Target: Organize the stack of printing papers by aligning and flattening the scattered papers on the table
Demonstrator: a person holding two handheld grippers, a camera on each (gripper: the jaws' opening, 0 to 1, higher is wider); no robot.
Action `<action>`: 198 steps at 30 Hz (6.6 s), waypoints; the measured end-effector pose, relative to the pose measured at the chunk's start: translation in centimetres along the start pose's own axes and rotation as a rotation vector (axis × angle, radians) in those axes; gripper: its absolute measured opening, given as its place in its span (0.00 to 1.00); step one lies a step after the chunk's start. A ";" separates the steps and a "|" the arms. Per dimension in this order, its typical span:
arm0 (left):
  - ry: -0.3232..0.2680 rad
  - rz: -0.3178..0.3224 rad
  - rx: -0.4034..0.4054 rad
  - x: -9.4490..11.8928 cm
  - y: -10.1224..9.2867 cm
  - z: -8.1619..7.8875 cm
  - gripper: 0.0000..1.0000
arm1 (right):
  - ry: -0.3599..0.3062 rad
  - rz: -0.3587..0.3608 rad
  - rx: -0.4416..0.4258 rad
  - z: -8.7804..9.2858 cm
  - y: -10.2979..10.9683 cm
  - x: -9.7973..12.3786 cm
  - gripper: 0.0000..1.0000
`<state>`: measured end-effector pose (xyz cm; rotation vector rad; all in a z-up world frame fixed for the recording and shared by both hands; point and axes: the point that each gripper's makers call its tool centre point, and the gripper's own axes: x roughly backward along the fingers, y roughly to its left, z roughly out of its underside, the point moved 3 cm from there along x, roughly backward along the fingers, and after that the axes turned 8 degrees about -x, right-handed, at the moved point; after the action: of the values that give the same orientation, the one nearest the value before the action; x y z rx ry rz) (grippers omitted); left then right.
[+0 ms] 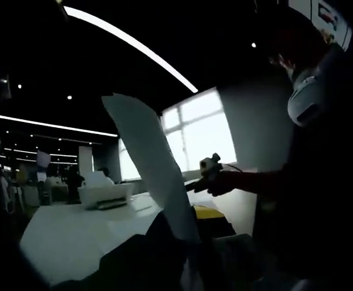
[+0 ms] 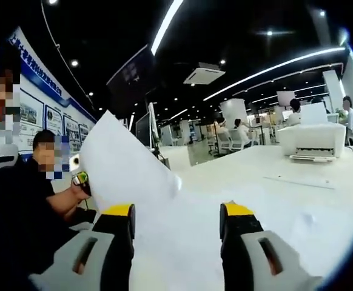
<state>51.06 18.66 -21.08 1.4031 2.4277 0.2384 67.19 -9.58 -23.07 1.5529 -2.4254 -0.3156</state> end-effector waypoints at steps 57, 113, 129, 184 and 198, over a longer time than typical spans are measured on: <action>0.322 -0.370 0.340 2.8 7.2 10.7 0.06 | 0.130 0.268 0.151 1.0 -3.6 0.8 0.55; 0.332 -0.337 0.316 2.7 6.9 10.8 0.06 | 0.262 0.323 0.116 4.3 -9.6 -6.5 0.61; 0.319 -0.331 0.326 2.8 7.0 10.7 0.06 | 0.285 0.320 0.112 5.7 -11.2 -8.0 0.57; 0.346 -0.323 0.303 2.7 6.9 11.1 0.06 | 0.101 0.164 -0.013 3.8 -8.9 -6.7 0.00; 0.347 -0.323 0.305 2.7 6.9 11.1 0.06 | -0.203 0.162 -0.015 -1.7 -8.6 -2.7 0.00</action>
<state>59.37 24.24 -29.89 1.1266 3.0389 0.0335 76.19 -10.69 -24.31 1.3657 -2.6758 -0.4791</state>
